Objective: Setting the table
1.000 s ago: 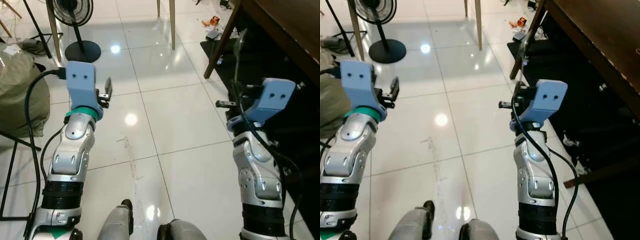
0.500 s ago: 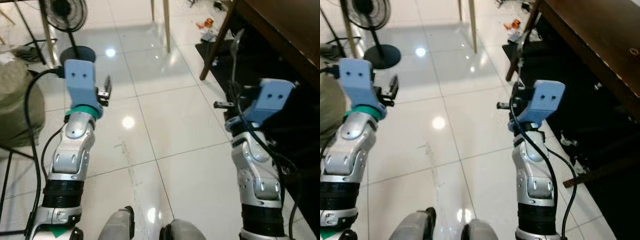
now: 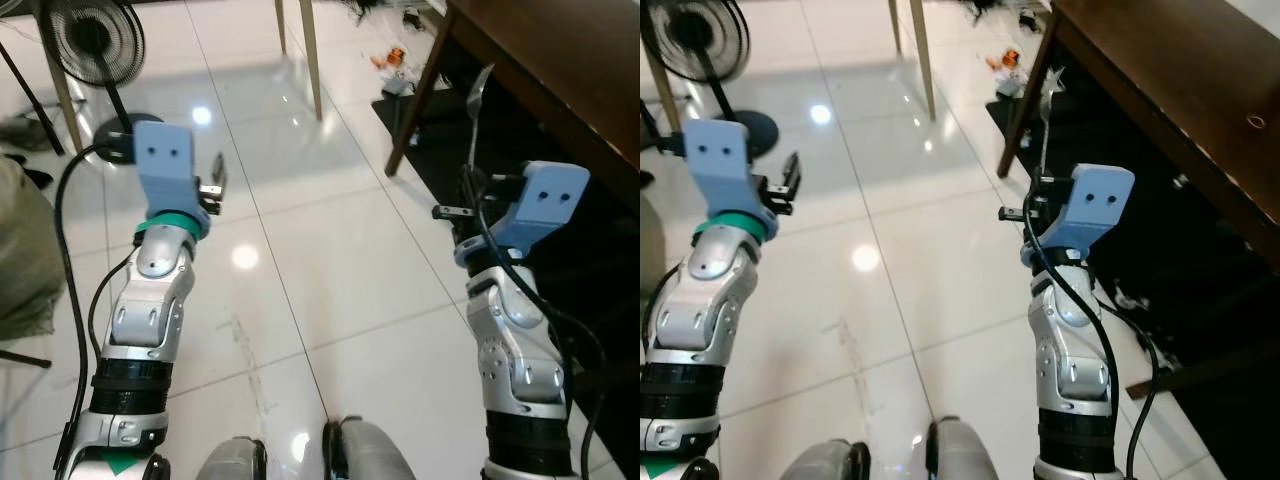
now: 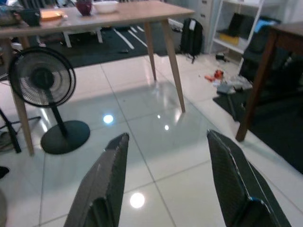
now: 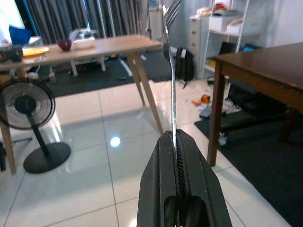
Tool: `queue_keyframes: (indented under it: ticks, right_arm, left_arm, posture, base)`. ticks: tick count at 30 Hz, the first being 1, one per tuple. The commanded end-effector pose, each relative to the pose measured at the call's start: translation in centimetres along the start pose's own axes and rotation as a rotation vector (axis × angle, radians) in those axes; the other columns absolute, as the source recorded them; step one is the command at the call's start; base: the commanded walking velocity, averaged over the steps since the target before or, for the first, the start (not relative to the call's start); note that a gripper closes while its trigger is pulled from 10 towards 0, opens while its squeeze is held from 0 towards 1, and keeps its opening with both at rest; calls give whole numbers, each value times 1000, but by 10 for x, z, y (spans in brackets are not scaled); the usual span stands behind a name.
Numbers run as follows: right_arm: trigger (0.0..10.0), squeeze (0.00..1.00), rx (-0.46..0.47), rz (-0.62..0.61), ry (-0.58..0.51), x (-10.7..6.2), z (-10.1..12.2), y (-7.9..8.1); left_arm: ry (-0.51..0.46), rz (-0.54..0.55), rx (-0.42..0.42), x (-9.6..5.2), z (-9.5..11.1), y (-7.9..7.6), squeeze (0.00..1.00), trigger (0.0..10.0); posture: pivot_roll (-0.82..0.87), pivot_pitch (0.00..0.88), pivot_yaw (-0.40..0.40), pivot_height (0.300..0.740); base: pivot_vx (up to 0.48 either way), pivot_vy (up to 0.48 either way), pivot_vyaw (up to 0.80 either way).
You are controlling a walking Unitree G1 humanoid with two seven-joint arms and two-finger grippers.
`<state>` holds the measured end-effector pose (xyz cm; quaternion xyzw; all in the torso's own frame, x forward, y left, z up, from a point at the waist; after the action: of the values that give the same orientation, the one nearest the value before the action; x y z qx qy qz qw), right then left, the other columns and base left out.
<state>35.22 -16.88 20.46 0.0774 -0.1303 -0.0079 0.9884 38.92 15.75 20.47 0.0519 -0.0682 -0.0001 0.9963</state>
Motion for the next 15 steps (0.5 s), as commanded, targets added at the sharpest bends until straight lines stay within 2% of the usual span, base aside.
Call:
queue_keyframes:
  ticks: [1, 15]
  right_arm:
    - [10000, 0, -3, -13, -2, -1, 1, -4]
    - [10000, 0, -4, -15, 5, -2, 0, -4]
  left_arm:
    - [17, 9, 17, -2, -6, 2, 0, 10000]
    - [23, 8, 17, -2, -7, 2, 0, 10000]
  posture:
    - [27, 53, -8, 740]
    - [26, 60, -10, 740]
  base:
    - [480, 0, 0]
    - [480, 0, 0]
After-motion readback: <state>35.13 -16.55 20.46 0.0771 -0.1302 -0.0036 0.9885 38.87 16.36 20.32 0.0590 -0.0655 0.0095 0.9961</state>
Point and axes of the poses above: a point about 5 cm out from each wrist's last joint towards the gripper, its own x axis pointing out of the wrist towards the gripper, its own z axis along the axis of the wrist's last joint, y = z × x, the point moved 6 cm from there along x, pointing out of the wrist towards the gripper, and after that the axes turned 2 degrees about x, right-handed, at the moved point
